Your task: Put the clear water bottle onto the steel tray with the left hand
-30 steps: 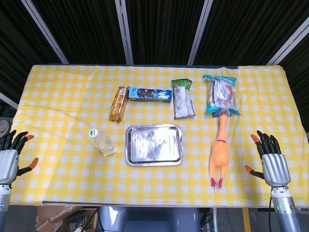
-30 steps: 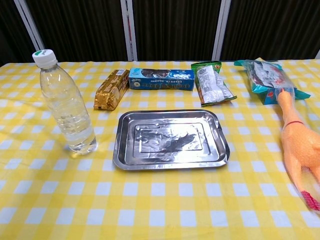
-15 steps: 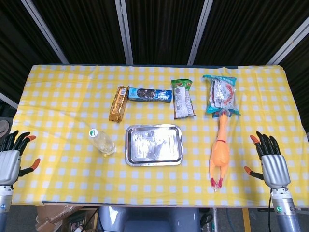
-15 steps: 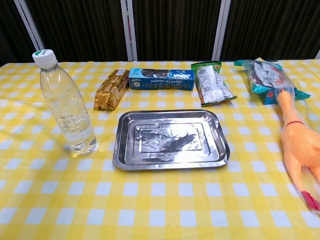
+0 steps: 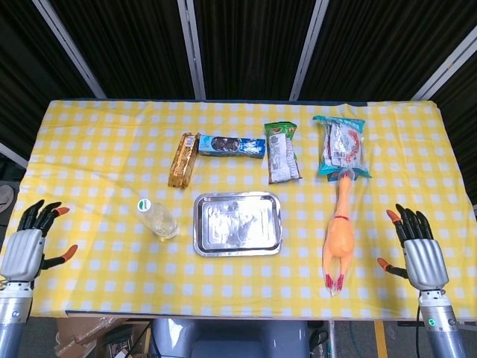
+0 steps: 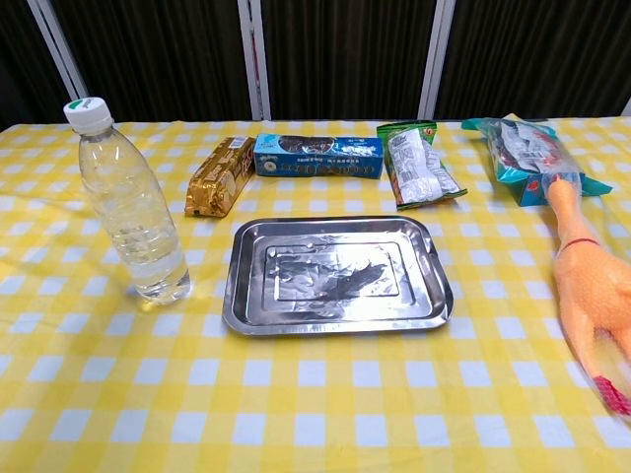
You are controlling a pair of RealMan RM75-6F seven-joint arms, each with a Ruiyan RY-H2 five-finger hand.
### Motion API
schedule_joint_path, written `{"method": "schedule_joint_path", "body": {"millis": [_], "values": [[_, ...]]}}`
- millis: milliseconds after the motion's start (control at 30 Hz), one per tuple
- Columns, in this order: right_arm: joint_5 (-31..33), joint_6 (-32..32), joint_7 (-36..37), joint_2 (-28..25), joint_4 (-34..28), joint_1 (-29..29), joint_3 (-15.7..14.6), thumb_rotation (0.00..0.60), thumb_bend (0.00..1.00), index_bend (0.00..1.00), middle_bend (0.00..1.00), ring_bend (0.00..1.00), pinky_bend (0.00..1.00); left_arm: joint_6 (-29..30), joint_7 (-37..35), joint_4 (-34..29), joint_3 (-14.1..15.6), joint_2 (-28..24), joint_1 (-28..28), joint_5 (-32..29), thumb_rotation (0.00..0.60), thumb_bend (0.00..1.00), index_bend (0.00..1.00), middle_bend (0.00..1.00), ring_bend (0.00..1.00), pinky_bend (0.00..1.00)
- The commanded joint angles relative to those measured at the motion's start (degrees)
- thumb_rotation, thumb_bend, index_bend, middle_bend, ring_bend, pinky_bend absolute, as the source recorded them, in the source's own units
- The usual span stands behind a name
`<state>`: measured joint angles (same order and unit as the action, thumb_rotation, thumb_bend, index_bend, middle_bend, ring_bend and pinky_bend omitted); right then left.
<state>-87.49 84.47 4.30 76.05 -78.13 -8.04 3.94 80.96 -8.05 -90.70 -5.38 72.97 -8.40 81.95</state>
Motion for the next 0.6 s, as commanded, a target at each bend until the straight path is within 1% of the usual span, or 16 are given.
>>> {"method": "schedule_joint_path", "body": {"millis": [33, 133, 300, 600], "values": [[0.0, 0.1, 0.8, -0.3, -0.2, 0.0, 0.2, 0.600, 0.05, 0.11, 0.00, 0.00, 0.00, -16.4, -26.0, -7.4, -3.0, -1.1, -7.3, -4.3, 0.600, 0.26, 0.21, 0.12, 0.00, 0.00], [0.1, 0.1, 1.3, -0.5, -0.2, 0.0, 0.3, 0.600, 0.05, 0.11, 0.00, 0.00, 0.00, -18.3, -24.5, -5.4, -3.8, 1.1, -9.3, -5.5, 0.600, 0.26, 0.21, 0.12, 0.00, 0.00], [0.3, 0.0, 1.8, -0.9, -0.5, 0.1, 0.4, 0.600, 0.05, 0.11, 0.00, 0.00, 0.00, -21.2, -23.2, -4.5, -4.4, 4.5, -11.6, -8.0, 0.600, 0.25, 0.21, 0.12, 0.00, 0.00], [0.4, 0.5, 2.1, -1.5, -1.1, 0.3, 0.6, 0.600, 0.05, 0.11, 0.00, 0.00, 0.00, -23.2, -17.2, -2.0, -4.1, 10.5, -14.2, -10.6, 0.600, 0.25, 0.21, 0.12, 0.00, 0.00]]}}
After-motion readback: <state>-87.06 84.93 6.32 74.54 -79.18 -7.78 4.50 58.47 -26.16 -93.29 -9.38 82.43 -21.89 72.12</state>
